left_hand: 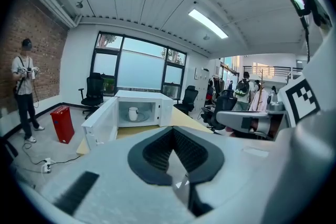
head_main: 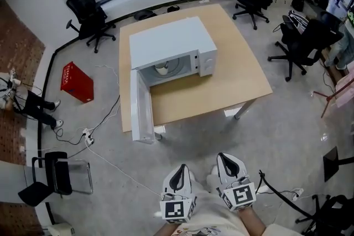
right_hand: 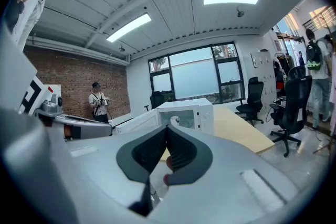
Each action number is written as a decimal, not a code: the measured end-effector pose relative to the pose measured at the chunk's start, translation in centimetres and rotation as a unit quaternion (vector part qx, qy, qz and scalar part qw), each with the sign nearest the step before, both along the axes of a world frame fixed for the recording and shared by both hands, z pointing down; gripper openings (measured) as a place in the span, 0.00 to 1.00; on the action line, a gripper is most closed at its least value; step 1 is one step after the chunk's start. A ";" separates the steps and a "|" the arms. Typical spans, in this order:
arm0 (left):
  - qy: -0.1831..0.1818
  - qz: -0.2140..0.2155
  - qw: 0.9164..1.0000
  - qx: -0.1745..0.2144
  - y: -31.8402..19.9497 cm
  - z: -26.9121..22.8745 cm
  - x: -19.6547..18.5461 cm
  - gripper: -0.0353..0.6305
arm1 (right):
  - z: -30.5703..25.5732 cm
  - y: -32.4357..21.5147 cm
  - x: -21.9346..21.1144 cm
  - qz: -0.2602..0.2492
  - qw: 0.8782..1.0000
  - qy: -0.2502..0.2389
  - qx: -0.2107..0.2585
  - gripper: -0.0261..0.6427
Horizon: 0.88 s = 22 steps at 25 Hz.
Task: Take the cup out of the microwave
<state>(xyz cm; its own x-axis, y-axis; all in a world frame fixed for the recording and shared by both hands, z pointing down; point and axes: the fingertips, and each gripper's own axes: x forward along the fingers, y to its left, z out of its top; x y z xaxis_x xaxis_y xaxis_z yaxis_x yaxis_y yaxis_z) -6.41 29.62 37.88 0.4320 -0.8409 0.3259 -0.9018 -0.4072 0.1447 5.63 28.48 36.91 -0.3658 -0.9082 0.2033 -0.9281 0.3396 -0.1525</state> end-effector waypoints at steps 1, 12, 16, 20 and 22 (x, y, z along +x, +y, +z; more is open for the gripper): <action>0.001 -0.009 1.000 0.001 -0.1 0.0 0.4 0.06 | 0.1 -0.2 0.5 -0.008 1.000 0.001 0.000 0.05; 0.002 -0.078 0.997 -0.005 -2.3 1.0 2.2 0.06 | 1.1 -3.3 2.6 -0.070 0.997 0.008 -0.008 0.05; 0.001 -0.081 0.997 -0.009 -5.8 1.0 1.6 0.06 | 1.3 -6.7 1.7 -0.075 0.997 0.006 -0.014 0.05; -0.001 -0.074 0.997 -0.011 -10.5 0.9 0.3 0.06 | 1.5 -11.6 0.6 -0.064 0.998 0.001 -0.016 0.05; 0.000 -0.068 0.998 -0.014 -12.9 1.2 -0.5 0.06 | 1.8 -14.1 -0.2 -0.057 0.998 0.000 -0.017 0.05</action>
<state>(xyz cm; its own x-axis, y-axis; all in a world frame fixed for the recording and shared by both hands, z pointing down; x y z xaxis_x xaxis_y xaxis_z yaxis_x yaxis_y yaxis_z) -6.90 16.75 39.04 0.3143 -0.8821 0.3509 -0.9485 -0.2765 0.1545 5.45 14.34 38.68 -0.4656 -0.8535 0.2340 -0.8841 0.4367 -0.1661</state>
